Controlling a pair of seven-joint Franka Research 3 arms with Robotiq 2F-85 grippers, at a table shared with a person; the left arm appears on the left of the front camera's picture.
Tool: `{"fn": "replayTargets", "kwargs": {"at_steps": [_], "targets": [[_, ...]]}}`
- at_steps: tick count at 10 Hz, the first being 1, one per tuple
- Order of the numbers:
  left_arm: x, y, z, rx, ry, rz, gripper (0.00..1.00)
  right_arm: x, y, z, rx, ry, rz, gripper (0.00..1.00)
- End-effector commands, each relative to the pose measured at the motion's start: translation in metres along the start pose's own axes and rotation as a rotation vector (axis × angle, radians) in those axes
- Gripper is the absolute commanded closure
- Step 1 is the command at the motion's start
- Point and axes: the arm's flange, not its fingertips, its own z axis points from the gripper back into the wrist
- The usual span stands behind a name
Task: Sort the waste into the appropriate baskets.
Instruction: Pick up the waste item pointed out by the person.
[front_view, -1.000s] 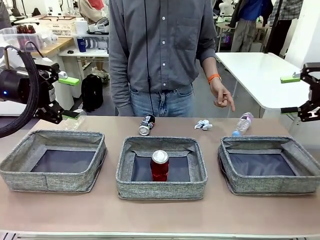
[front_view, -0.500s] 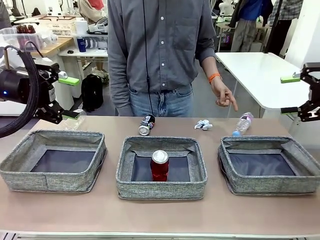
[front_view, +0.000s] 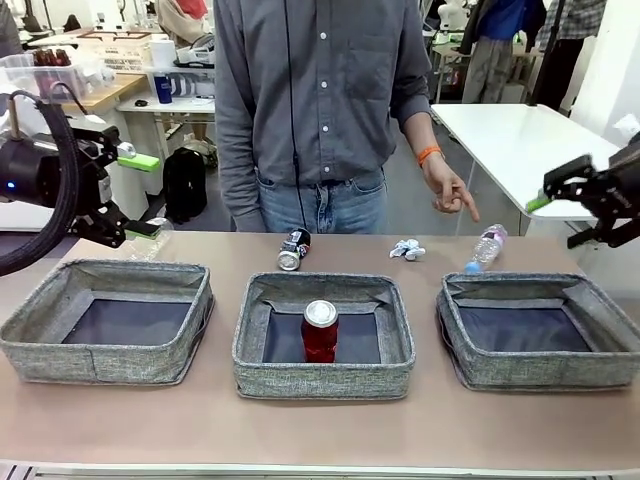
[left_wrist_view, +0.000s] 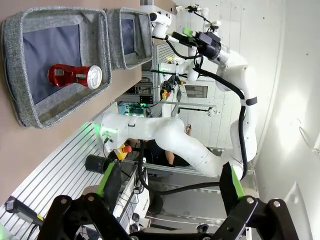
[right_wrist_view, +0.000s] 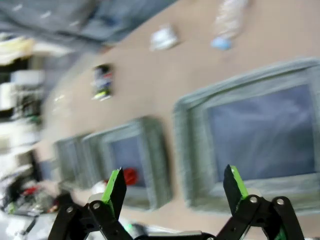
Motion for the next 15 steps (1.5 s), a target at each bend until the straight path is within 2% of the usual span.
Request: {"fn": "replayTargets", "kwargs": {"at_steps": [1,2,3,4,5,7,8,9,10,12,14,15], "targets": [[-0.002,0.001,0.000,0.003,0.001,-0.019,0.00,0.015,0.005,-0.009,-0.220,-0.041,-0.016,0.00],[-0.002,0.001,0.000,0.003,0.001,-0.019,0.00,0.000,0.000,0.000,0.000,0.000,0.000,0.00],[-0.002,0.001,0.000,0.003,0.001,-0.019,0.00,0.000,0.000,0.000,0.000,0.000,0.000,0.00],[-0.002,0.001,0.000,0.003,0.001,-0.019,0.00,0.010,0.001,-0.012,-0.127,-0.037,0.019,0.00],[-0.002,0.001,0.000,0.003,0.001,-0.019,0.00,0.022,0.009,-0.022,-0.202,-0.072,0.021,0.00],[-0.002,0.001,0.000,0.003,0.001,-0.019,0.00,0.070,0.023,-0.054,-0.266,-0.038,0.008,0.00],[-0.002,0.001,0.000,0.003,0.001,-0.019,0.00,0.094,0.026,-0.072,-0.291,-0.059,-0.012,0.00],[-0.002,0.001,0.000,0.003,0.001,-0.019,0.00,0.112,0.025,-0.095,-0.347,-0.069,-0.029,0.00],[-0.002,0.001,0.000,0.003,0.001,-0.019,0.00,0.123,0.025,-0.123,-0.351,-0.046,-0.031,0.00],[-0.002,0.001,0.000,0.003,0.001,-0.019,0.00,0.128,0.028,-0.175,-0.369,-0.090,-0.020,0.00],[-0.002,0.001,0.000,0.003,0.001,-0.019,0.00,0.129,0.015,-0.195,-0.430,-0.163,-0.112,0.00],[-0.002,0.001,0.000,0.003,0.001,-0.019,0.00,0.127,0.016,-0.187,-0.350,-0.063,-0.011,0.00]]}}
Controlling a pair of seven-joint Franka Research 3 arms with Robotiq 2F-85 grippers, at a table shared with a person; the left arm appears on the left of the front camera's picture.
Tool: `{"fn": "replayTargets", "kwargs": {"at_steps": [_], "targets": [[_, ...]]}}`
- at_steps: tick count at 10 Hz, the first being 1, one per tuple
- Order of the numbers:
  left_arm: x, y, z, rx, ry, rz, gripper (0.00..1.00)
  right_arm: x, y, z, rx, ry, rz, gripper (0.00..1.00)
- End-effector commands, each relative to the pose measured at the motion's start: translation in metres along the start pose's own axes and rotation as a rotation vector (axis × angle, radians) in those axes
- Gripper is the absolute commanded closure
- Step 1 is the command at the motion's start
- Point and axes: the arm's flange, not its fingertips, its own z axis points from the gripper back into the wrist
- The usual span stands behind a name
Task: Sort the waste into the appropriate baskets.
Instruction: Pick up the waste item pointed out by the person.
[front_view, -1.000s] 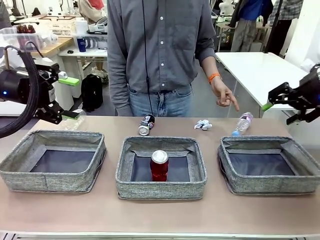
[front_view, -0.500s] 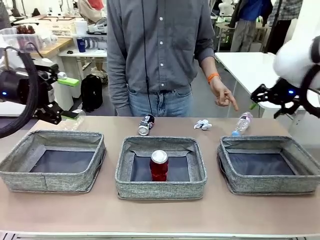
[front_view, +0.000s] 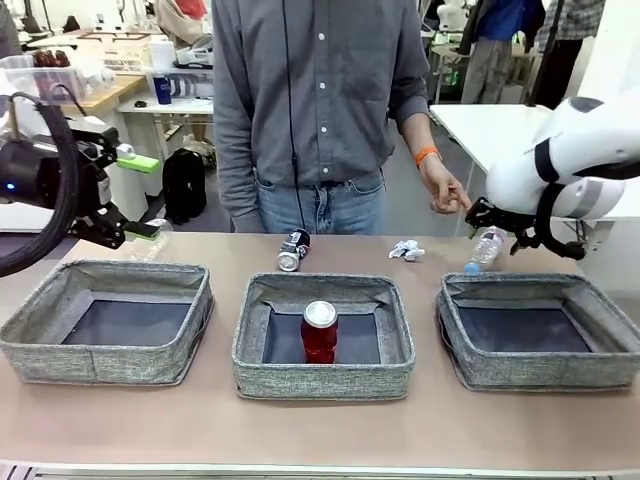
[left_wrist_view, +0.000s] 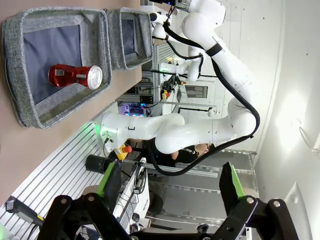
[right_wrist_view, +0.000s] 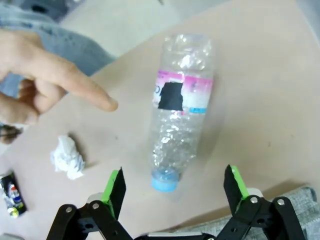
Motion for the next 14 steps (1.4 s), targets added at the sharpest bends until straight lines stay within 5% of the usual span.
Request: {"fn": "replayTargets", "kwargs": {"at_steps": [1,6,12,14], "targets": [[-0.002,0.001,0.000,0.003,0.001,-0.019,0.00,0.000,0.002,0.016,0.022,0.021,0.040,0.00],[-0.002,0.001,0.000,0.003,0.001,-0.019,0.00,0.021,0.007,-0.033,0.006,-0.076,-0.114,0.00],[-0.002,0.001,0.000,0.003,0.001,-0.019,0.00,0.026,0.003,-0.051,-0.024,-0.041,-0.103,0.00],[-0.002,0.001,0.000,0.003,0.001,-0.019,0.00,0.025,0.002,-0.054,-0.042,-0.026,-0.084,0.60]]}}
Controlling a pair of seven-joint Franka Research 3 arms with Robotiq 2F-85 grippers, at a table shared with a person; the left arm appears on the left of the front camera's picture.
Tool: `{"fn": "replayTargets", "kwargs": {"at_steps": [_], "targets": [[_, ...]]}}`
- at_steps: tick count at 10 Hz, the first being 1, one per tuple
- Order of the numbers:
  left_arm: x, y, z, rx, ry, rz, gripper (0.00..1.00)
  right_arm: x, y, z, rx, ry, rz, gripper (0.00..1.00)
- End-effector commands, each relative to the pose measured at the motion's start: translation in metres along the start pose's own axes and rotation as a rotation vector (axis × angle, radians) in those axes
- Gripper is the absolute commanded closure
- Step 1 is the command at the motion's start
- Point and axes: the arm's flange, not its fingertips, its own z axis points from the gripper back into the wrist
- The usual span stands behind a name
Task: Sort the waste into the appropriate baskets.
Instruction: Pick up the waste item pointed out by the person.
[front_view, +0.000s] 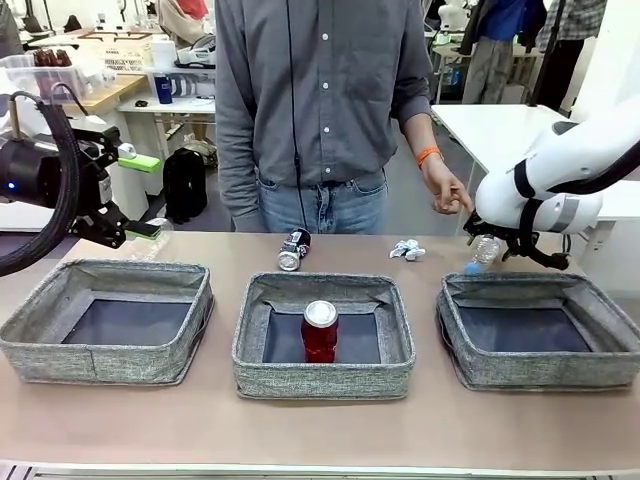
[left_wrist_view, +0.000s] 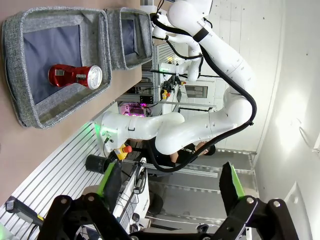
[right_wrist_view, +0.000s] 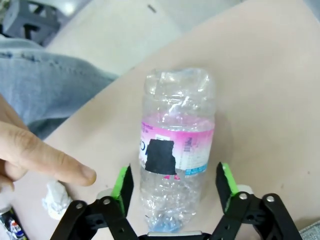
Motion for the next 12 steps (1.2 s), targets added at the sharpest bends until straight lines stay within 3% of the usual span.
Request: {"fn": "replayTargets", "kwargs": {"at_steps": [1,2,4,5,10,12], "targets": [[-0.002,0.001,0.000,0.003,0.001,-0.018,0.00,0.001,0.007,0.001,-0.028,-0.004,-0.001,0.86],[-0.002,0.001,0.000,0.003,0.001,-0.018,0.00,0.001,0.009,-0.002,-0.031,-0.006,0.001,1.00],[-0.002,0.001,0.000,0.003,0.001,-0.018,0.00,0.003,0.008,-0.004,-0.027,-0.022,-0.018,1.00],[-0.002,0.001,0.000,0.003,0.001,-0.018,0.00,0.002,0.007,-0.004,-0.011,-0.039,-0.022,0.79],[-0.002,0.001,0.000,0.003,0.001,-0.018,0.00,0.006,-0.007,0.008,-0.056,-0.033,-0.057,0.79],[-0.002,0.001,0.000,0.003,0.001,-0.018,0.00,0.009,-0.019,0.041,-0.044,-0.027,-0.029,0.79]]}}
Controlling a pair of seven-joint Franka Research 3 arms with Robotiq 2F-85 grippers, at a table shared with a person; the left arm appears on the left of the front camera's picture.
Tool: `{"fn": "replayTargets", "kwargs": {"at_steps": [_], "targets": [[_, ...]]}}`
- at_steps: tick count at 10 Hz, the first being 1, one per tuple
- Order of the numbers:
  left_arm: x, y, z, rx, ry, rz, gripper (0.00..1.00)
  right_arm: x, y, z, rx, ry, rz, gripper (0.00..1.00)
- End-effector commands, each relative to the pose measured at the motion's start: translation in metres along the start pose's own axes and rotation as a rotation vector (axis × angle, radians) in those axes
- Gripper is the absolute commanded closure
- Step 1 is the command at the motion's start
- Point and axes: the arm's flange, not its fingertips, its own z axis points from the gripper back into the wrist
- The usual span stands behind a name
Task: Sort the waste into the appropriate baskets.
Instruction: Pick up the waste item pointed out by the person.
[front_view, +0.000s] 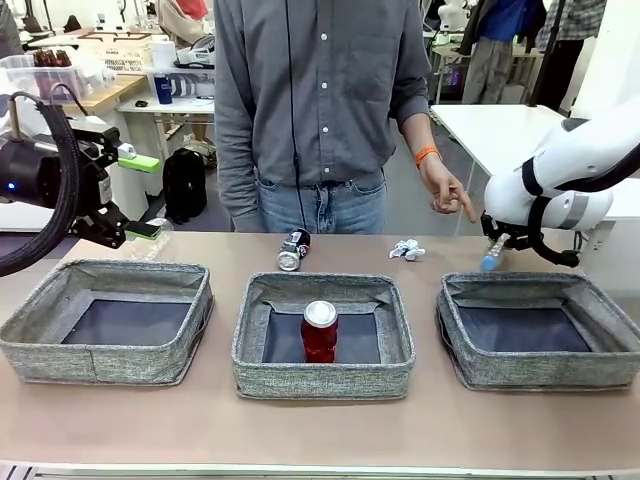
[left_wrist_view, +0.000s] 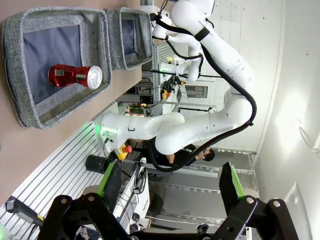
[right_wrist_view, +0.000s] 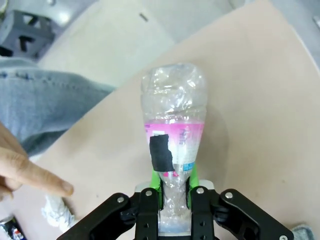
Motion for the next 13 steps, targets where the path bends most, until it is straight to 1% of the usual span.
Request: {"fn": "replayTargets", "kwargs": {"at_steps": [1,2,3,4,5,6,7,8,9,10,13], "targets": [[-0.002,0.001,0.000,0.003,0.001,-0.018,0.00,-0.007,-0.008,0.067,0.024,0.060,0.056,0.79],[-0.002,0.001,0.000,0.003,0.001,-0.018,0.00,-0.006,-0.013,0.114,-0.006,0.025,0.064,0.79],[-0.002,0.001,0.000,0.003,0.001,-0.018,0.00,-0.012,-0.005,0.156,0.033,0.001,0.081,0.79],[-0.002,0.001,0.000,0.003,0.001,-0.018,0.00,-0.033,0.009,0.197,0.130,0.019,0.122,0.79],[-0.002,0.001,0.000,0.003,0.001,-0.018,0.00,-0.062,0.020,0.219,0.161,0.051,0.179,0.79],[-0.002,0.001,0.000,0.003,0.001,-0.018,0.00,-0.093,0.026,0.233,0.216,0.046,0.283,0.79],[-0.002,0.001,0.000,0.003,0.001,-0.018,0.00,-0.119,0.032,0.238,0.290,0.078,0.454,0.79],[-0.002,0.001,0.000,0.003,0.001,-0.018,0.00,-0.135,0.028,0.243,0.386,0.182,0.603,0.79],[-0.002,0.001,0.000,0.003,0.001,-0.018,0.00,-0.134,0.028,0.235,0.432,0.213,0.638,0.79],[-0.002,0.001,0.000,0.003,0.001,-0.018,0.00,-0.133,0.050,0.256,0.277,0.074,0.444,0.79],[-0.002,0.001,0.000,0.003,0.001,-0.018,0.00,-0.133,0.050,0.256,0.277,0.074,0.444,0.79]]}}
